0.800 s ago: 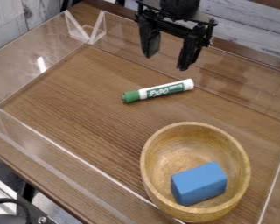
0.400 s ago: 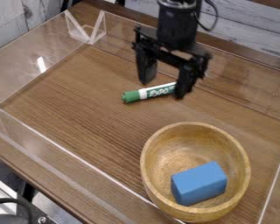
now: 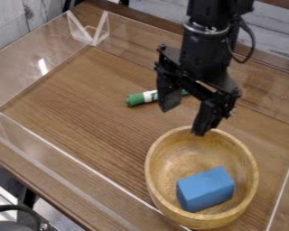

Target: Remove the blue block from inside the brown bowl and put it on the table

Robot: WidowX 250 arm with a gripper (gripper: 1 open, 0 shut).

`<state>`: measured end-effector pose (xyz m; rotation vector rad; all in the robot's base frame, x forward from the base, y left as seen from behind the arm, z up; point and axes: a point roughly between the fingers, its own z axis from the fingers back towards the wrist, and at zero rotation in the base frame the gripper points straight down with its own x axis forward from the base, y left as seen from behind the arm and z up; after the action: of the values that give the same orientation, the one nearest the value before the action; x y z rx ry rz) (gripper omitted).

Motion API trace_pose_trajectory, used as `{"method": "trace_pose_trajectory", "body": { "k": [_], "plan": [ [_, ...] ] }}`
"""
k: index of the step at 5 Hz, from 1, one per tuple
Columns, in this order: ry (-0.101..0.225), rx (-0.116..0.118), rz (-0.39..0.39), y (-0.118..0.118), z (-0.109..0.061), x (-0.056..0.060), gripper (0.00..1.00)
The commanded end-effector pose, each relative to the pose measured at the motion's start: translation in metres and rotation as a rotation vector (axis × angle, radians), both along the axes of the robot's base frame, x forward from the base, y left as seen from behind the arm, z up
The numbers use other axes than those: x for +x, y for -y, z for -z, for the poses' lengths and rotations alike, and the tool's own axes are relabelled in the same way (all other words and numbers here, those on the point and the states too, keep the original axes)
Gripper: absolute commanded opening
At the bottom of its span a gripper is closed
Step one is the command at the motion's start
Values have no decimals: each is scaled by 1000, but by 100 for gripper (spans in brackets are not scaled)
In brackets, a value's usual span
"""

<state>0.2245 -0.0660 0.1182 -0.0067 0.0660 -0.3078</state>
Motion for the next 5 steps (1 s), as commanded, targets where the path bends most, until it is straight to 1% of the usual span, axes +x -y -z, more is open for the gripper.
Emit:
{"method": "trace_pose_trajectory", "body": {
  "k": [1,2,3,4,5],
  "plan": [
    [67,-9,71,9,-8,-6,100],
    [92,-4,100,19,-2,-12,100],
    [120,-9,144,31,12,-18,100],
    [145,-12,209,40,27,-23,100],
    [168,-22,281,44,40,-22,100]
  ]
}}
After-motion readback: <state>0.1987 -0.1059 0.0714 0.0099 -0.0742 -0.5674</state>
